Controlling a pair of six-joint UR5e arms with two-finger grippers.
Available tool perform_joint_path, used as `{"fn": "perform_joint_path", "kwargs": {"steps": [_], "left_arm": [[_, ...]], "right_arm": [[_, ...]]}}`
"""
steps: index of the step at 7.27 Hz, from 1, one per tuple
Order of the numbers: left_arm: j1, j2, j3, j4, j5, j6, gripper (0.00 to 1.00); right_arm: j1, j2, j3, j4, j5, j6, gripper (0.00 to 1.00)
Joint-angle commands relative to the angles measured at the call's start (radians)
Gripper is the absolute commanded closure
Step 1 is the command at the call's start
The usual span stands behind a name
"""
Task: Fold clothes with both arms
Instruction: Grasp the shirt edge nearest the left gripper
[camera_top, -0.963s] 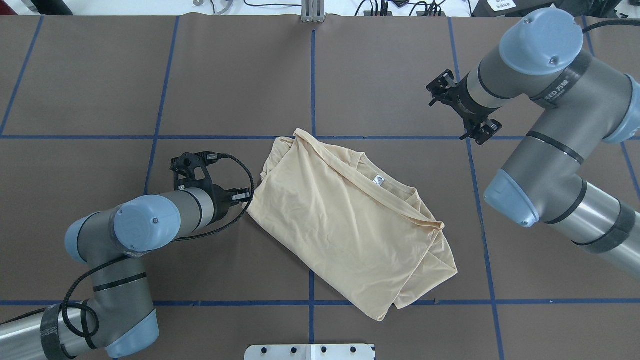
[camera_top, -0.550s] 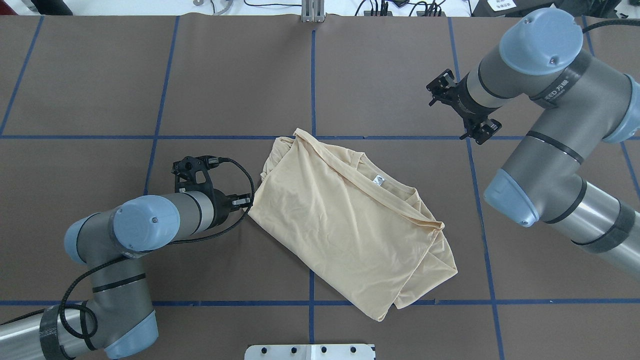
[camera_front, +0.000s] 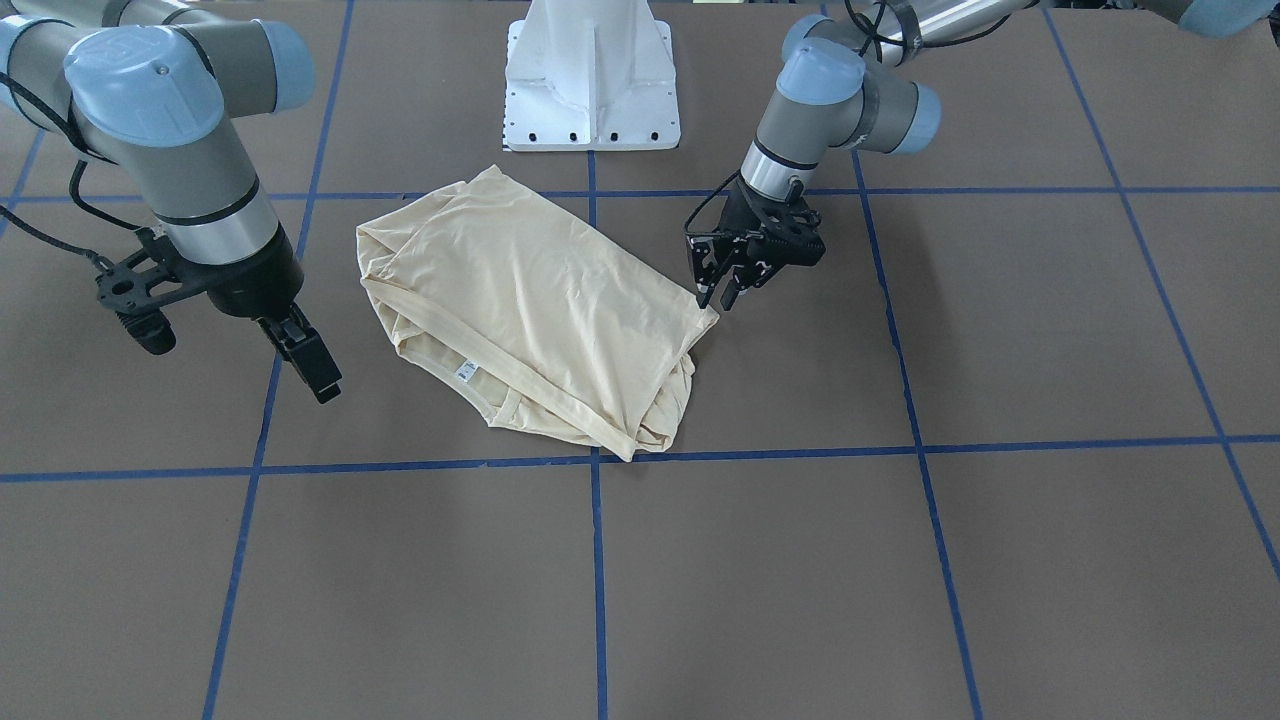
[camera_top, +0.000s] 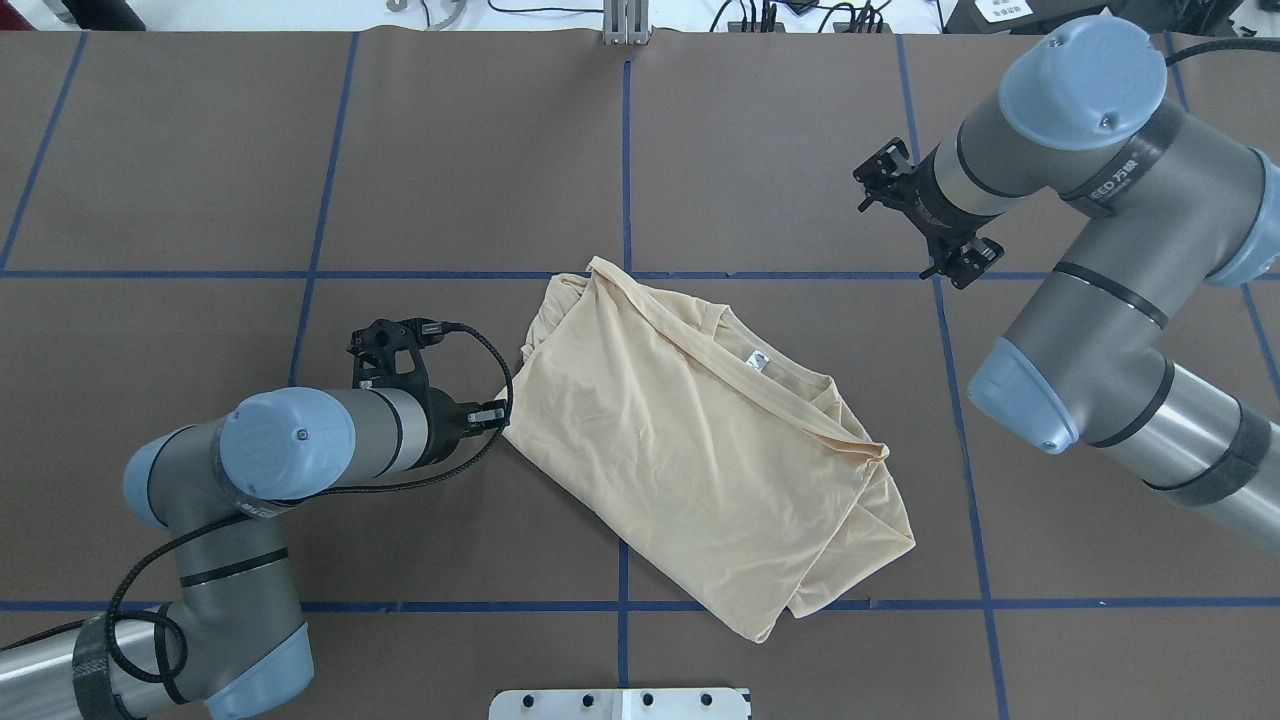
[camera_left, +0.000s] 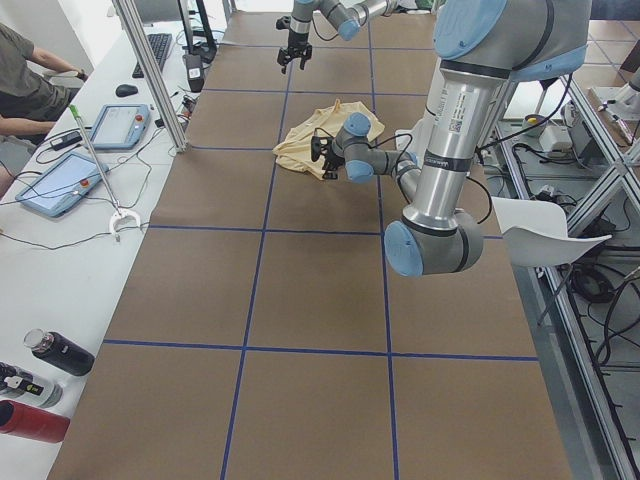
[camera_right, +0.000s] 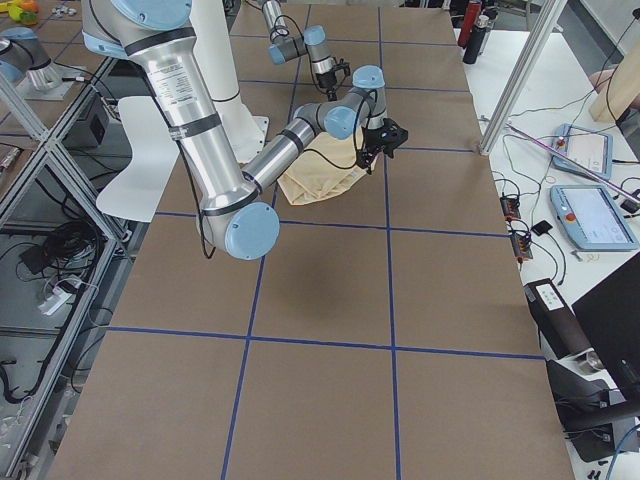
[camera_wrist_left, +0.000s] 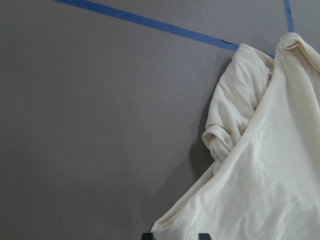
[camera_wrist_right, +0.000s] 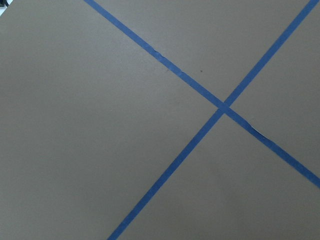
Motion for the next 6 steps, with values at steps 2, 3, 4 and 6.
{"fn": "perform_joint_path", "kwargs": {"steps": [2,3,4,6], "left_arm": [[0.002,-0.007,0.03,-0.005,0.003,0.009,0.59],[0.002,-0.009,0.03,-0.006,0.003,0.009,0.65],[0.002,-0.01,0.03,-0.006,0.005,0.001,0.85],[0.002,-0.01,0.039,-0.011,0.006,0.001,1.0]], "right_arm": [[0.002,-0.003,0.001,-0.002,0.0,0.0,0.0],[0.002,-0.007,0.001,0.0,0.0,-0.001,0.0],[0.002,-0.01,0.0,0.0,0.0,-0.002,0.0],[0.0,-0.015,-0.003,0.0,0.0,-0.002,0.0]]}}
